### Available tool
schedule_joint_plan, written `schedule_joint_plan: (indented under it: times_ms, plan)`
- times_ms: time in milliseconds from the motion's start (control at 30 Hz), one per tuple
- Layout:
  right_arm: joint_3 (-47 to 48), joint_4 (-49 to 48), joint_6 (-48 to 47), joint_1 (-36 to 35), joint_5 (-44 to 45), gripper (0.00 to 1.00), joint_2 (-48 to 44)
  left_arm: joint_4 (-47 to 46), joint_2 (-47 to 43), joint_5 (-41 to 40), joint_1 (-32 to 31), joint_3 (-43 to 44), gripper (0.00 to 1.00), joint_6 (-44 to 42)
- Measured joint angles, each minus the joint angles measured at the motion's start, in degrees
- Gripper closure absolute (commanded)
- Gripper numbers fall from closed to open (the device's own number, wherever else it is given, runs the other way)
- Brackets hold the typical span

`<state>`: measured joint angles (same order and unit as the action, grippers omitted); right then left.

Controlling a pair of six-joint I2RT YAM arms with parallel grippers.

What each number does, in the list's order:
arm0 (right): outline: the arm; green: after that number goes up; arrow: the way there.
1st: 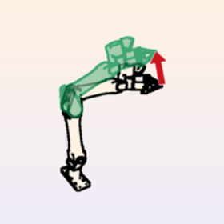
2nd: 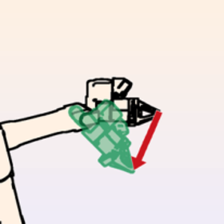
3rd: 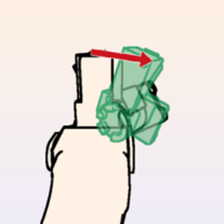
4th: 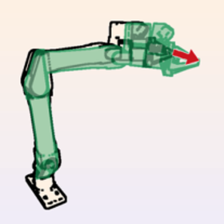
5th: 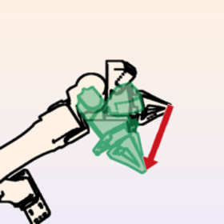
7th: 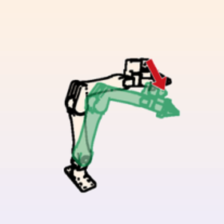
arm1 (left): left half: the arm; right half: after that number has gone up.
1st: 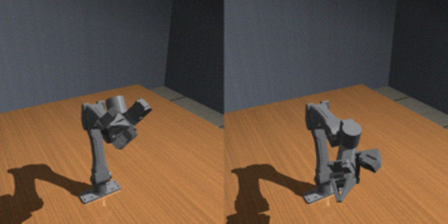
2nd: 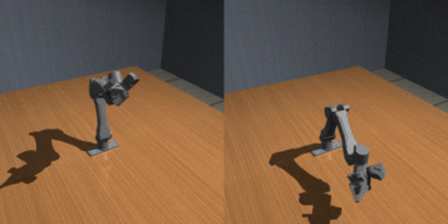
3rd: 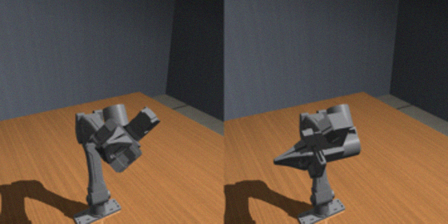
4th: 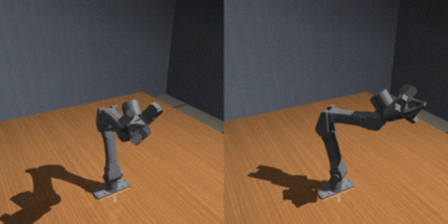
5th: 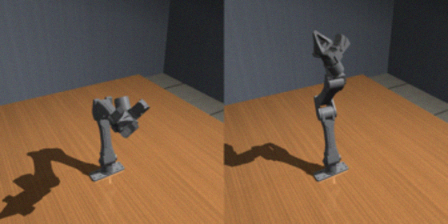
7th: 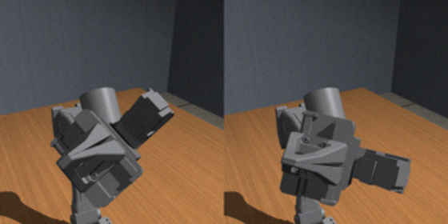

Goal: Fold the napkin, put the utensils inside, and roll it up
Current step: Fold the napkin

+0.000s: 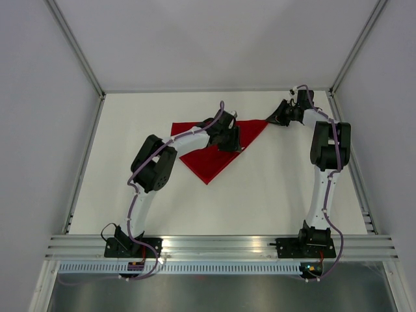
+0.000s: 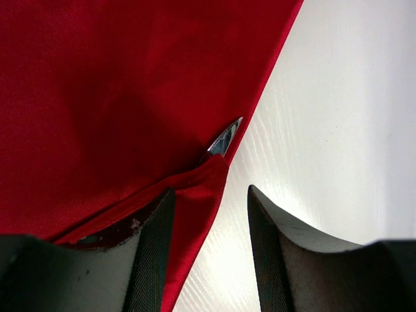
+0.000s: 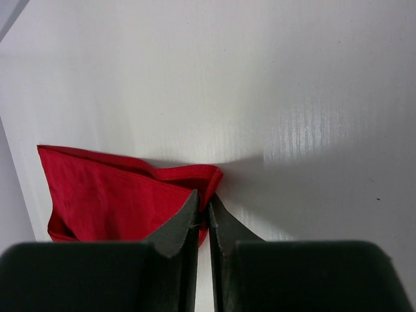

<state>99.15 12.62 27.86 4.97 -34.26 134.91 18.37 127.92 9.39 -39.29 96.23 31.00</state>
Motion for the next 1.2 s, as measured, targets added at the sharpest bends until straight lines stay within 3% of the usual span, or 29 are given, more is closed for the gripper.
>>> schedule_joint_plan:
  times_ms: [333,833,1200]
  plan:
    - [-3.45,-1.53,-3.65,-1.68,1.7,0.88,-4.92,-0.22,-2.69,-0.17,-0.92,-0.52,0.39,0.07]
    - [-14.99,-2.54,-22.45,-18.91,9.81,0.91,-23.56,-4.87,-39.63,-7.76,-0.81,-15.91,0.38,3.23]
    - [-21.46,3.65,-35.28,-28.37,16.09,0.91,-29.07,-3.43,-52.94,-12.63,-0.55,-27.67,0.37,5.66]
